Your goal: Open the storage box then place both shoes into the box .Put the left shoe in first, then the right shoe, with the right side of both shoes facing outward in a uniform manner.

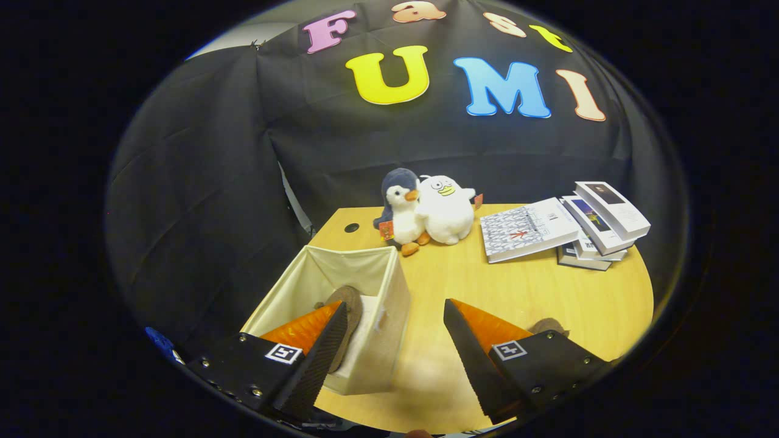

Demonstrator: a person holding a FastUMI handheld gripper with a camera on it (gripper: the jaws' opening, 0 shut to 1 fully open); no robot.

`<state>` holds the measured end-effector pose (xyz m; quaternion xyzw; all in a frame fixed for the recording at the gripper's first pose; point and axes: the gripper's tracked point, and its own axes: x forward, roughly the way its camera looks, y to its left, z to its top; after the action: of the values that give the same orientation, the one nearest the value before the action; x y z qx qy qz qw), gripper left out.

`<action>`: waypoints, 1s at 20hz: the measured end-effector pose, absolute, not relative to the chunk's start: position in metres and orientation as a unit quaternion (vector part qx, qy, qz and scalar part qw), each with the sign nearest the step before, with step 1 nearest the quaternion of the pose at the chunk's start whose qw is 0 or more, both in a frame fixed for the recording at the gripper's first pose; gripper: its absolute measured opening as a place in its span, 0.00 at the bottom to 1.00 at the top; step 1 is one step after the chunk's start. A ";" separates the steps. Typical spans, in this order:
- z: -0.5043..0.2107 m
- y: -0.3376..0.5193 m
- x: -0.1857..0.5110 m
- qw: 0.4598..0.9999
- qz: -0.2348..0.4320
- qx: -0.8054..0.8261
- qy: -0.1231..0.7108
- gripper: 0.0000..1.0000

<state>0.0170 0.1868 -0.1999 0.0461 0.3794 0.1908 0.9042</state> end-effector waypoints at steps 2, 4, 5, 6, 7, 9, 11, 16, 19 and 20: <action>-0.200 0.163 0.016 0.909 0.176 0.033 0.378 0.98; -0.200 0.141 0.014 0.911 0.164 0.024 0.377 0.98; -0.201 0.129 0.013 0.913 0.157 0.019 0.376 0.98; -0.203 0.118 0.013 0.914 0.150 0.013 0.377 0.98; -0.206 0.108 0.012 0.914 0.144 0.011 0.379 0.98; -0.209 0.088 0.009 0.913 0.134 0.013 0.384 0.98; -0.216 0.066 0.006 0.913 0.122 0.010 0.390 0.98; -0.234 0.014 0.000 0.911 0.097 -0.012 0.401 0.98; -0.247 -0.010 -0.005 0.908 0.090 -0.025 0.409 0.98; -0.253 -0.017 -0.006 0.906 0.089 -0.028 0.412 0.98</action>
<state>-0.0063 -0.0165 -0.2526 -0.0276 0.4124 0.0890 0.9062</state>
